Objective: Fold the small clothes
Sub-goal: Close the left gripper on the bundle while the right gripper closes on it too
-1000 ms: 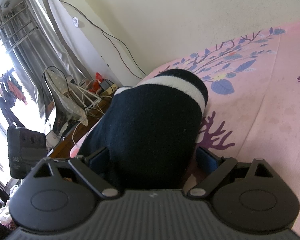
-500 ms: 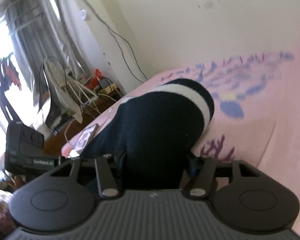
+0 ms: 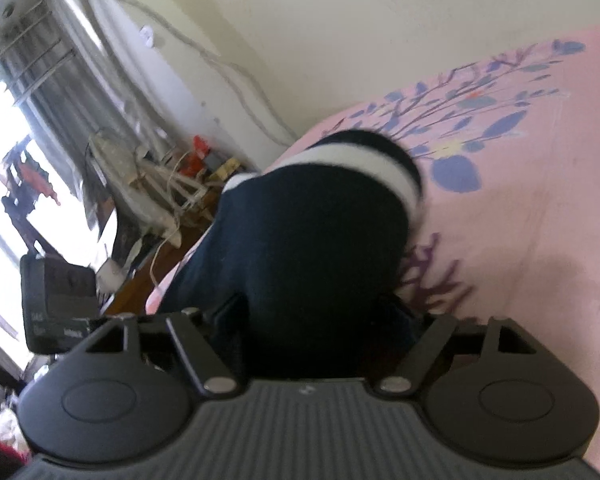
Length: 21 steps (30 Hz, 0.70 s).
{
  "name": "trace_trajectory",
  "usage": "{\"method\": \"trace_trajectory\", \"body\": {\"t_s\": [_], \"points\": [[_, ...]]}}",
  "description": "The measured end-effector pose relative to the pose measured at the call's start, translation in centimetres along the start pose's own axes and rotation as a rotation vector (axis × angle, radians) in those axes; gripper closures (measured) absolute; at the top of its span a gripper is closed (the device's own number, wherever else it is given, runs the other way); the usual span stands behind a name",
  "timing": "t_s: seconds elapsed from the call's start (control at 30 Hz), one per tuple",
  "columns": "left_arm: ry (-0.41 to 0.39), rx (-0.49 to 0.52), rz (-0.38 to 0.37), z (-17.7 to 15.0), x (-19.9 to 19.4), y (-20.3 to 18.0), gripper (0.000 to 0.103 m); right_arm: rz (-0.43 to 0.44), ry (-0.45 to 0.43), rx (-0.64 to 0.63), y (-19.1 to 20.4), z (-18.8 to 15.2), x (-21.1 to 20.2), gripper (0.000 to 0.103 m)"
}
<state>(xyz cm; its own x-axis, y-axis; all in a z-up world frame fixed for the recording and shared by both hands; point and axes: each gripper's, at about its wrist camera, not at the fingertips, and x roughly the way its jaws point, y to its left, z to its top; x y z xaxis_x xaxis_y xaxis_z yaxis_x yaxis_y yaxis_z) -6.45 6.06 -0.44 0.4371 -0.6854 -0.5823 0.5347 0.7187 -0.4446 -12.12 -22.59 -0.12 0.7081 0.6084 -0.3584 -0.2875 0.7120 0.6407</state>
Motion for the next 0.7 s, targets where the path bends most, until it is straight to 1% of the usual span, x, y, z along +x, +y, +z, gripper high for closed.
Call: {"method": "trace_trajectory", "body": {"t_s": [0.07, 0.13, 0.17, 0.27, 0.33, 0.4, 0.43, 0.57, 0.7], "points": [[0.000, 0.047, 0.013, -0.4, 0.6, -1.1, 0.001, -0.028, 0.005, -0.056, 1.2, 0.0, 1.0, 0.024], [-0.020, 0.105, 0.068, -1.1, 1.0, -2.3, 0.001, -0.053, -0.007, -0.087, 1.7, -0.1, 1.2, 0.026], [-0.028, 0.106, 0.070, -1.3, 1.0, -2.4, 0.001, -0.048, -0.011, -0.082, 1.5, -0.2, 1.1, 0.030], [-0.038, 0.091, 0.051, -1.3, 0.7, -2.0, 0.004, -0.045, -0.028, -0.072, 1.2, -0.4, 0.6, 0.036], [-0.041, 0.085, 0.043, -1.3, 0.5, -1.8, 0.006, -0.056, -0.037, -0.094, 1.4, -0.6, 0.4, 0.036], [-0.047, 0.085, 0.037, -1.4, 0.5, -1.7, 0.005, -0.063, -0.039, -0.107, 1.5, -0.7, 0.5, 0.034], [-0.048, 0.085, 0.034, -1.4, 0.5, -1.7, 0.001, -0.058, -0.035, -0.100, 1.5, -0.6, 0.6, 0.033], [-0.047, 0.109, 0.046, -1.5, 0.7, -2.1, 0.000, -0.021, -0.011, -0.043, 0.5, -0.3, 0.7, 0.027], [-0.048, 0.102, 0.034, -1.4, 0.6, -2.0, 0.000, -0.013, -0.006, -0.042, 0.6, -0.3, 0.8, 0.026]]}}
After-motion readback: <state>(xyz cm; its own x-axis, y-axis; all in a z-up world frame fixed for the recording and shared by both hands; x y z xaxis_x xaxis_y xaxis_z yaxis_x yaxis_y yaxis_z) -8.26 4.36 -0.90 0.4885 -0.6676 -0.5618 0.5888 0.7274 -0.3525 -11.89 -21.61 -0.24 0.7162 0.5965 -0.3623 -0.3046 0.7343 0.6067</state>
